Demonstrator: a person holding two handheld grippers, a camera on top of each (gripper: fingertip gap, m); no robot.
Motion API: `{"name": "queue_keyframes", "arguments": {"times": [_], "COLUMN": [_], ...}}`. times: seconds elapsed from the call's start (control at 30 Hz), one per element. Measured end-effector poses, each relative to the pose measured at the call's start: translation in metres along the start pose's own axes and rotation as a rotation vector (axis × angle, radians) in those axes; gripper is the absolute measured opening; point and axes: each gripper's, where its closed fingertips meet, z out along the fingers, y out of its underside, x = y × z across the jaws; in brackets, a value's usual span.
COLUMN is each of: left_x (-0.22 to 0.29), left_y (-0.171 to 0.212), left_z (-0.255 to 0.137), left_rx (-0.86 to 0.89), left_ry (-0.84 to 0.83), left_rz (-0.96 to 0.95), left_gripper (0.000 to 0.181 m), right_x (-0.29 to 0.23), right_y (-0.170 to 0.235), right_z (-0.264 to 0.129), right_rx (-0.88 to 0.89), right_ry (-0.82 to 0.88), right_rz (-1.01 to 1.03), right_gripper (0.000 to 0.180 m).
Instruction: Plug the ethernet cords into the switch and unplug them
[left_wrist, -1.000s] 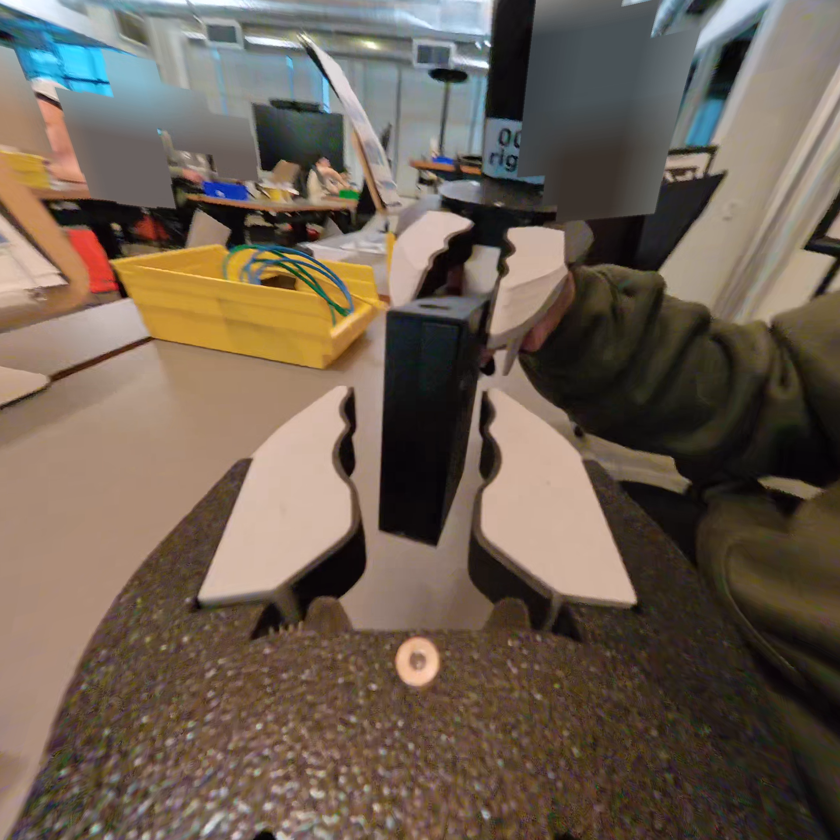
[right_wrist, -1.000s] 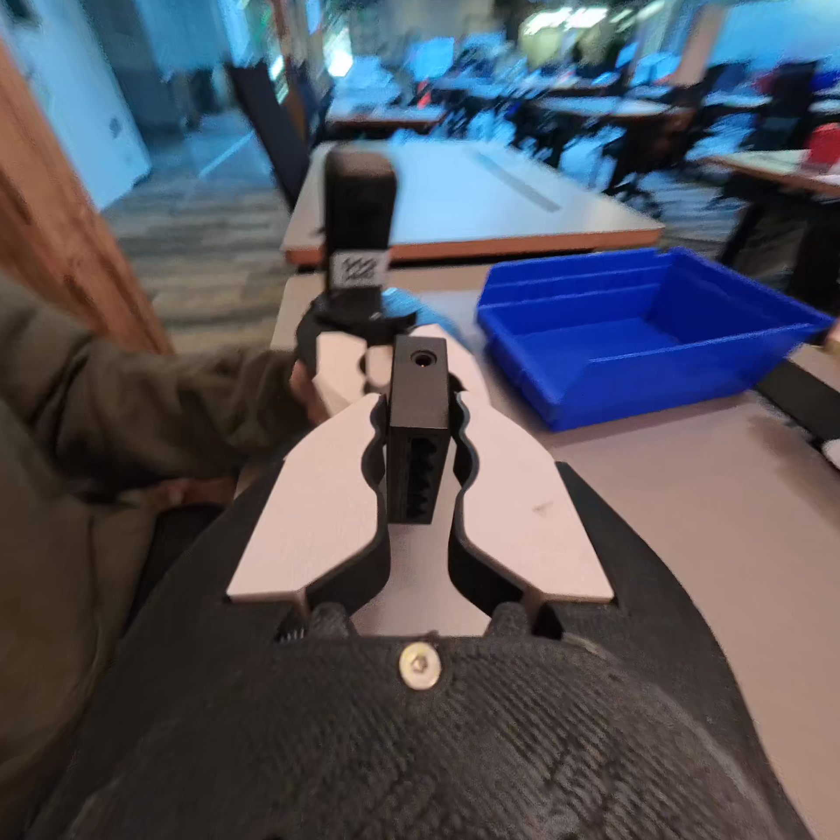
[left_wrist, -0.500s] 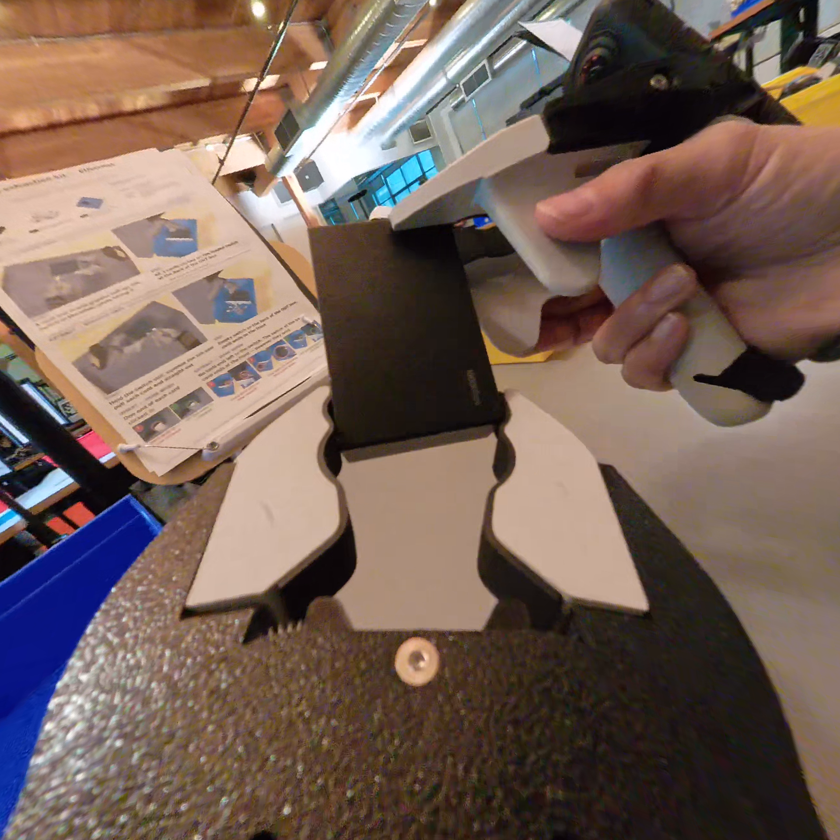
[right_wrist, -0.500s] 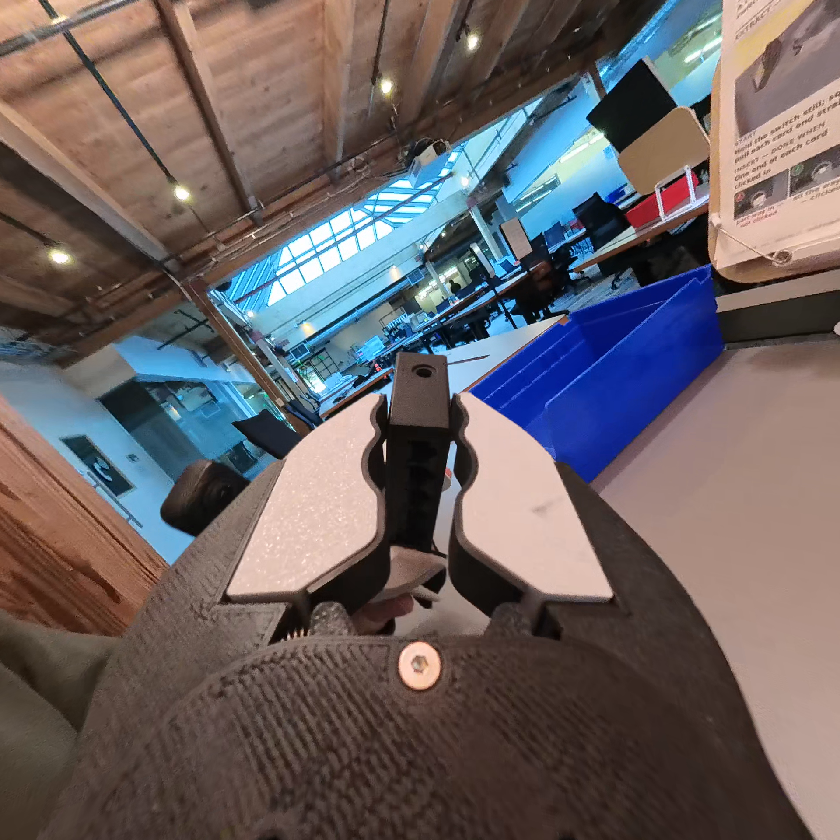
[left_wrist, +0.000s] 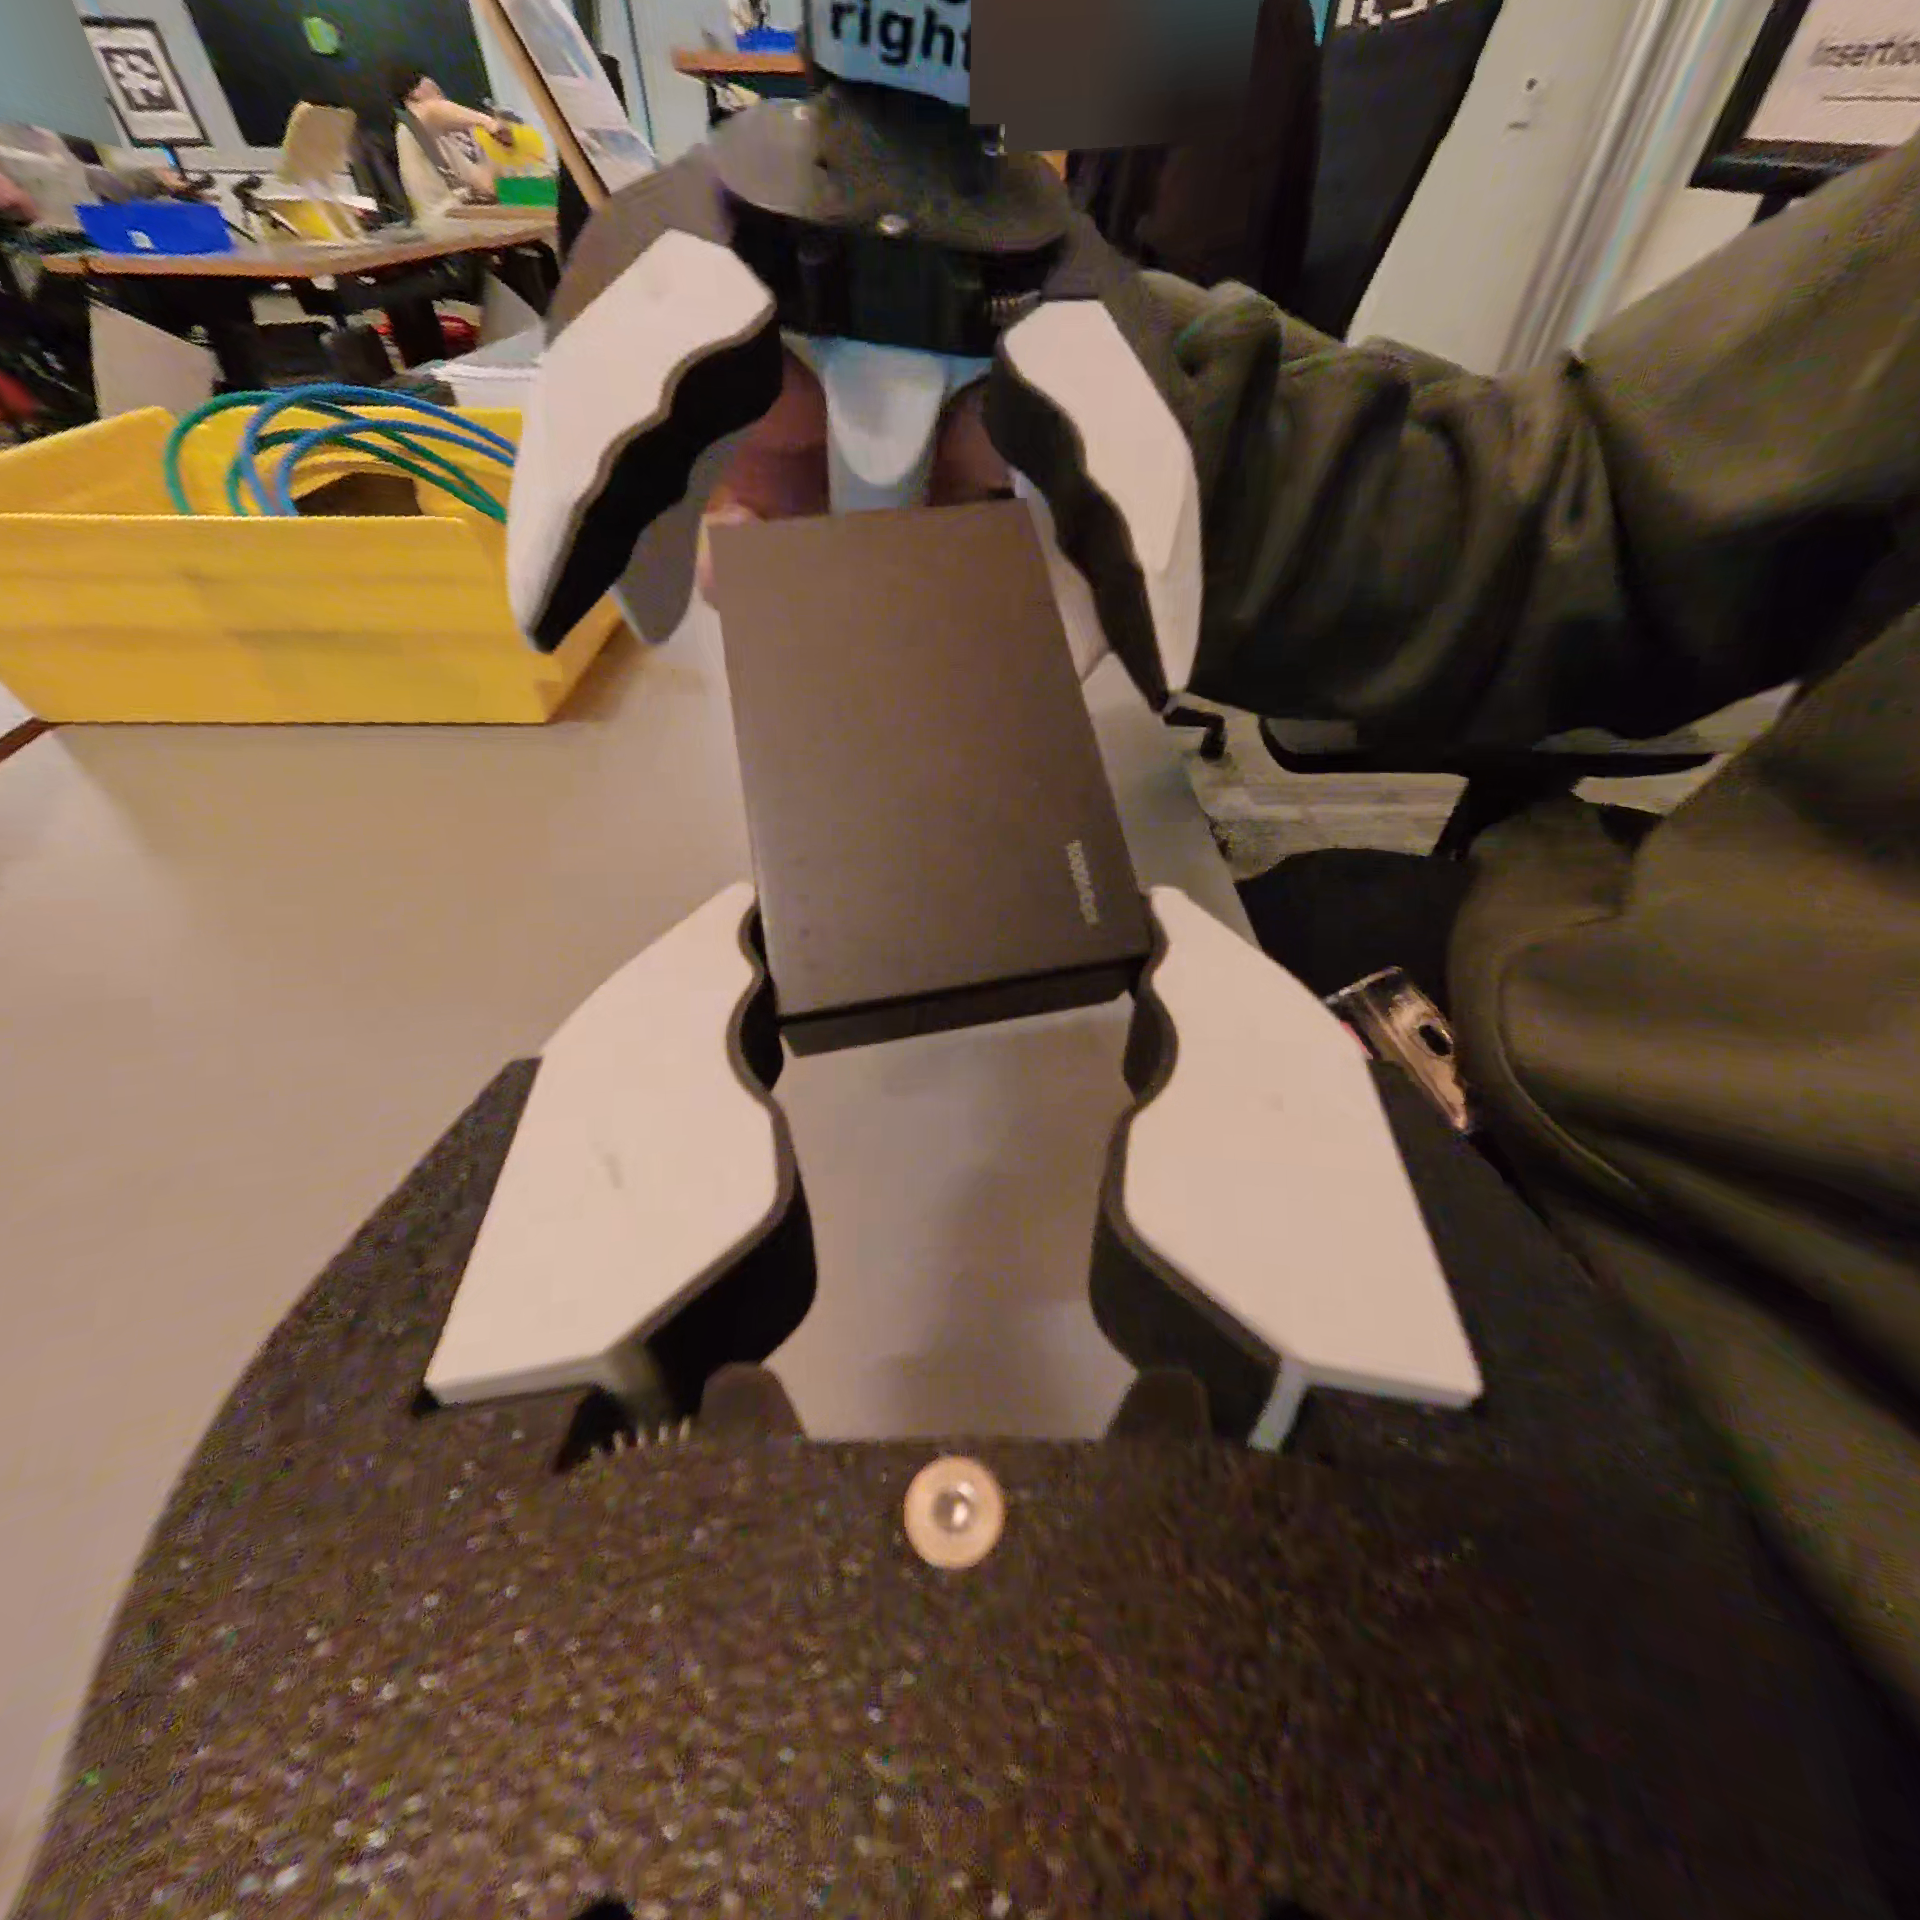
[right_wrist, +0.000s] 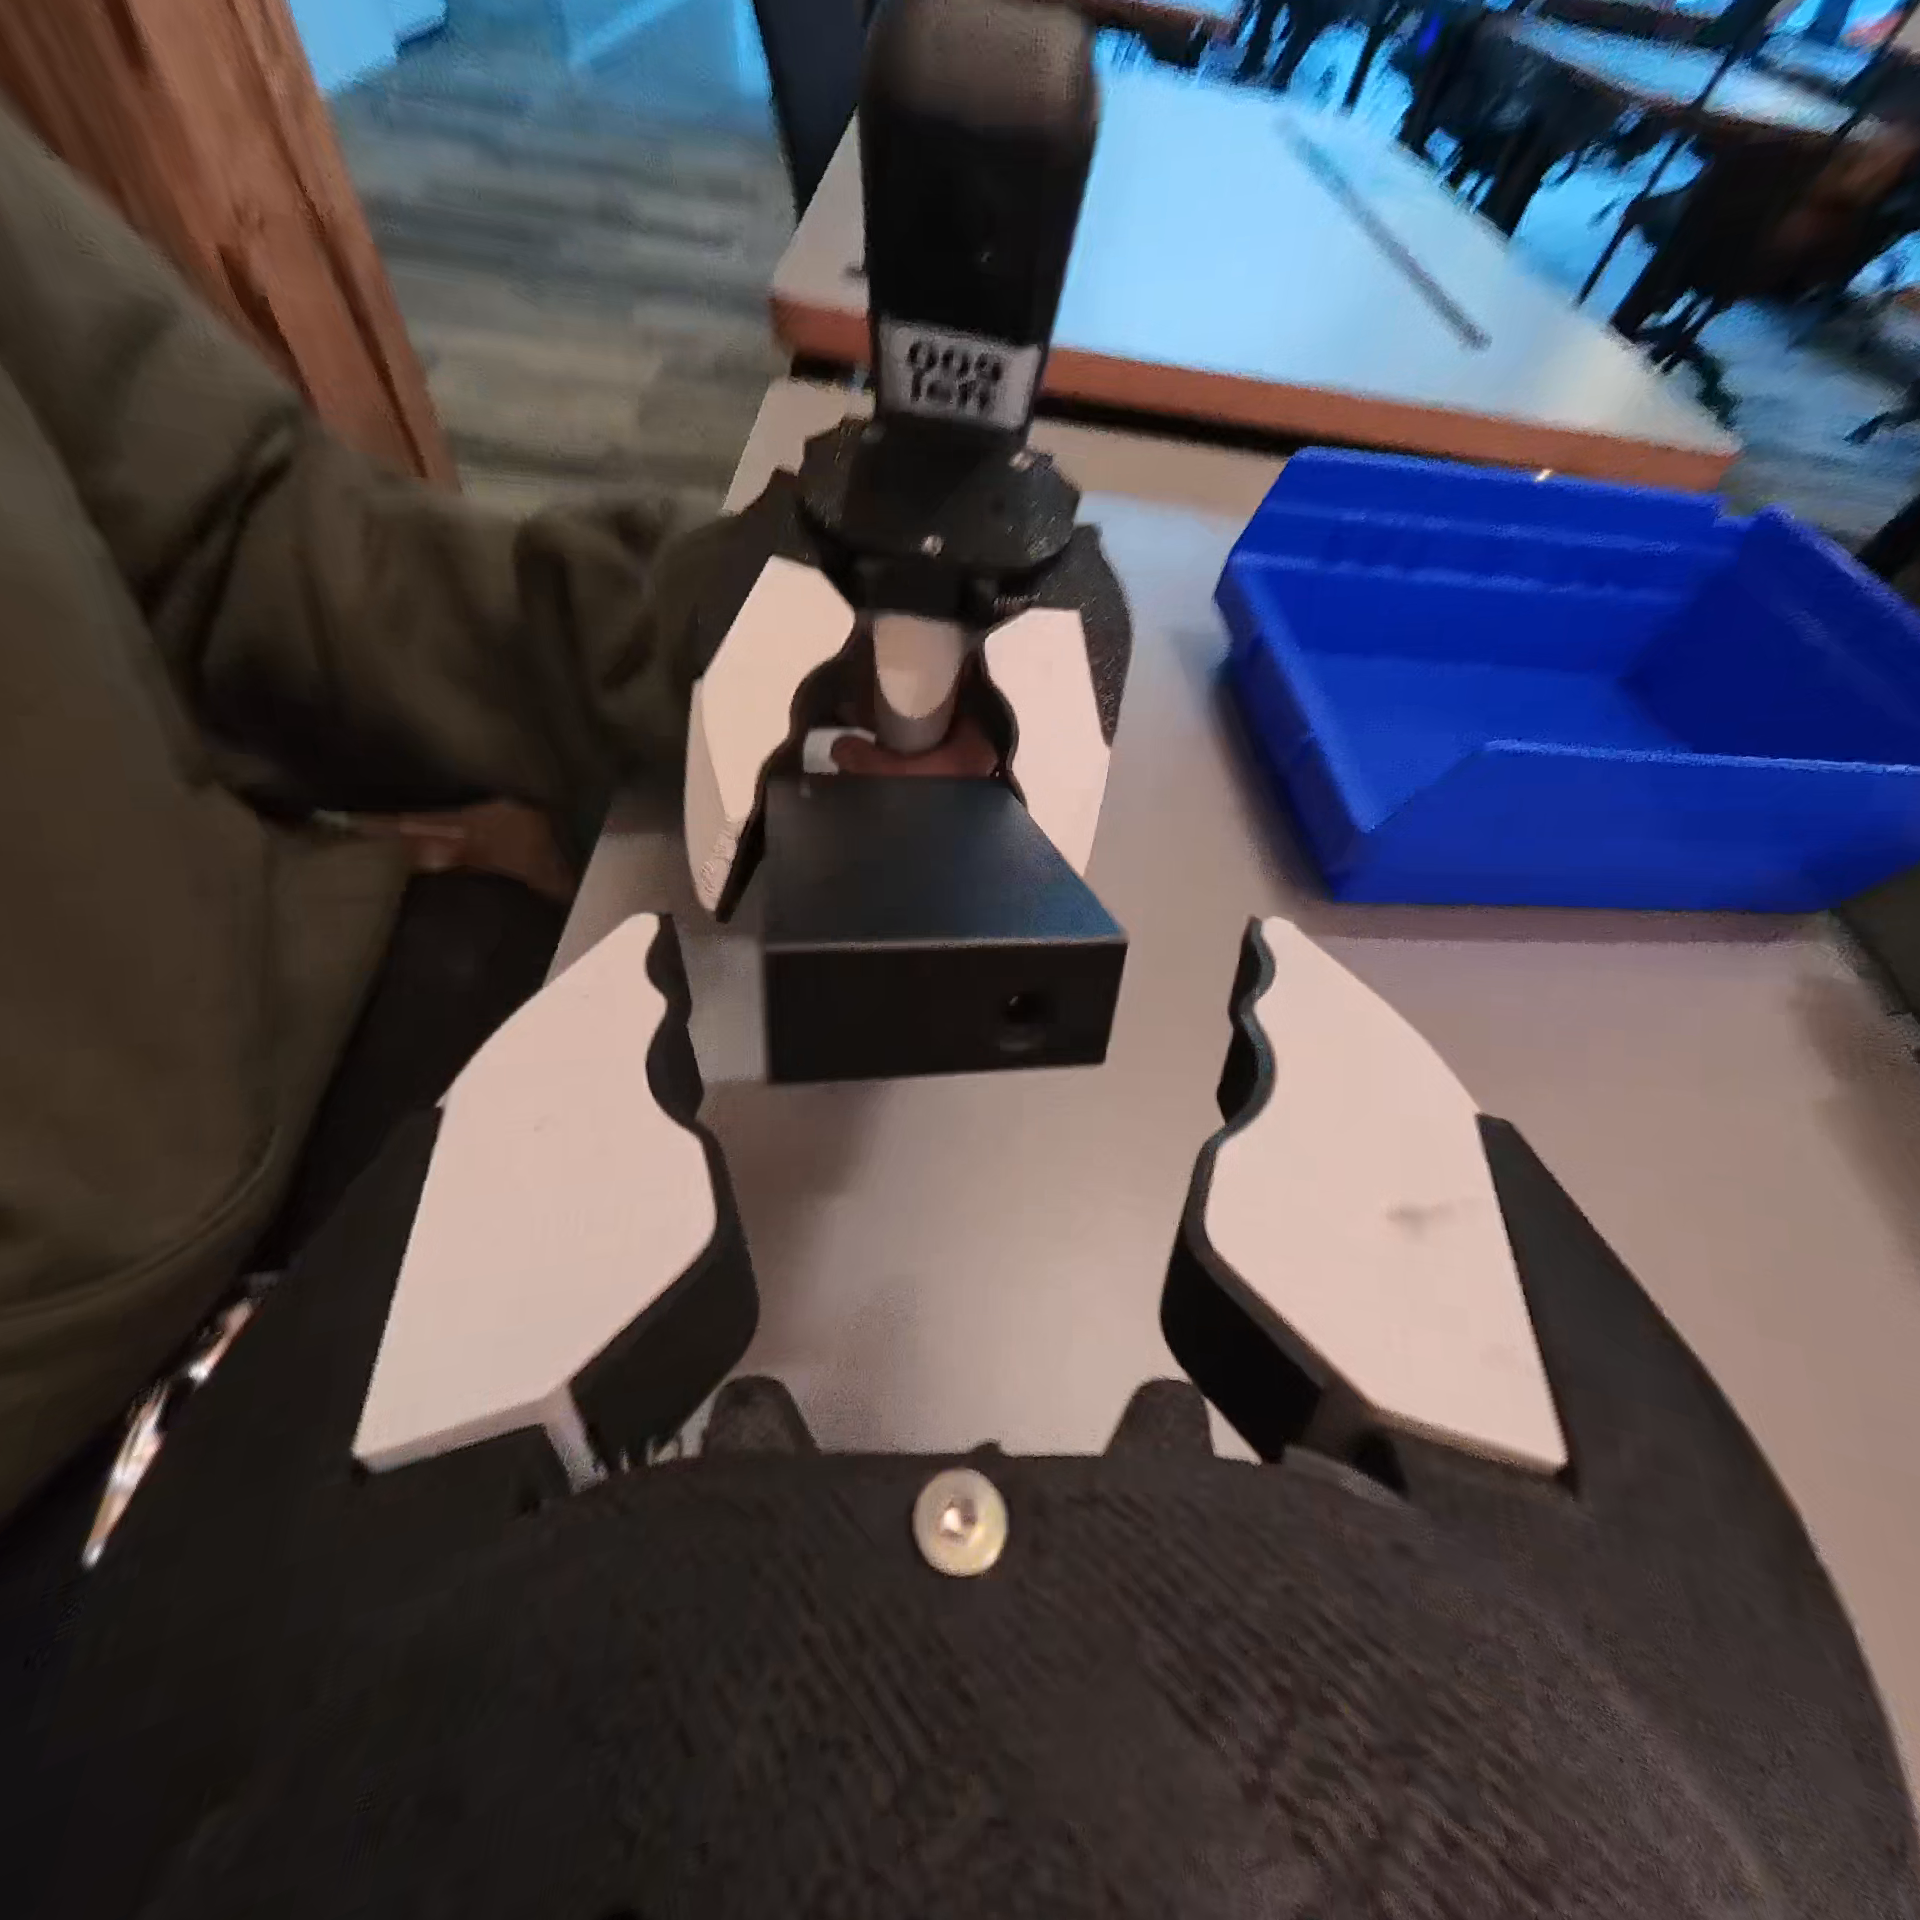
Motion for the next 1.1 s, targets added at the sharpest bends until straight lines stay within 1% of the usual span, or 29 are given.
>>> {"name": "queue_keyframes", "arguments": {"times": [0.1,0.17,0.2,0.23,0.33,0.43,0.5,0.57,0.63,0.7,0.77,0.8,0.83,0.87,0.93,1.0,1.03,1.1], "left_x": [0.005,0.006,0.005,0.005,0.003,-0.005,-0.021,-0.039,-0.051,-0.057,-0.060,-0.060,-0.060,-0.059,-0.058,-0.058,-0.059,-0.059], "left_y": [0.004,0.005,0.007,0.011,0.015,0.007,-0.002,-0.008,-0.007,0.002,0.012,0.016,0.018,0.021,0.025,0.029,0.032,0.036], "left_z": [0.006,0.008,0.007,0.006,0.002,-0.001,-0.007,-0.017,-0.026,-0.027,-0.022,-0.019,-0.014,-0.010,-0.001,0.005,0.007,0.010], "left_rx": [-0.046,-0.060,-0.075,-0.092,-0.114,-0.036,0.042,0.109,0.134,0.103,0.059,0.044,0.035,0.031,0.022,0.004,-0.004,-0.008], "left_ry": [0.017,0.021,0.019,0.017,0.009,-0.034,-0.133,-0.243,-0.317,-0.349,-0.359,-0.356,-0.347,-0.338,-0.323,-0.317,-0.320,-0.316], "left_rz": [0.017,0.010,0.004,0.002,-0.005,-0.010,-0.028,-0.058,-0.088,-0.105,-0.115,-0.123,-0.130,-0.136,-0.147,-0.149,-0.148,-0.154], "left_gripper": [0.064,0.064,0.064,0.064,0.064,0.064,0.063,0.079,0.081,0.081,0.079,0.077,0.076,0.076,0.074,0.073,0.073,0.073], "right_x": [-0.005,-0.014,-0.017,-0.018,-0.016,-0.009,0.004,0.022,0.051,0.089,0.130,0.155,0.179,0.199,0.236,0.265,0.280,0.301], "right_y": [0.009,0.020,0.024,0.028,0.034,0.028,0.025,0.022,0.021,0.022,0.025,0.028,0.035,0.046,0.065,0.090,0.103,0.129], "right_z": [0.011,0.017,0.019,0.021,0.025,0.024,0.018,0.006,-0.017,-0.055,-0.102,-0.131,-0.163,-0.189,-0.234,-0.268,-0.284,-0.303], "right_rx": [-0.061,-0.118,-0.138,-0.149,-0.177,-0.140,-0.117,-0.079,-0.055,-0.052,-0.063,-0.068,-0.090,-0.141,-0.222,-0.339,-0.394,-0.501], "right_ry": [-0.032,-0.089,-0.114,-0.120,-0.110,-0.062,0.006,0.084,0.226,0.412,0.595,0.719,0.842,0.909,1.002,1.035,1.060,1.042], "right_rz": [-0.020,-0.009,-0.012,-0.016,-0.023,-0.029,-0.022,-0.004,0.026,0.052,0.116,0.148,0.184,0.219,0.237,0.277,0.307,0.379], "right_gripper": [0.094,0.092,0.078,0.076,0.075,0.075,0.075,0.075,0.074,0.074,0.075,0.075,0.074,0.075,0.074,0.075,0.075,0.074]}}
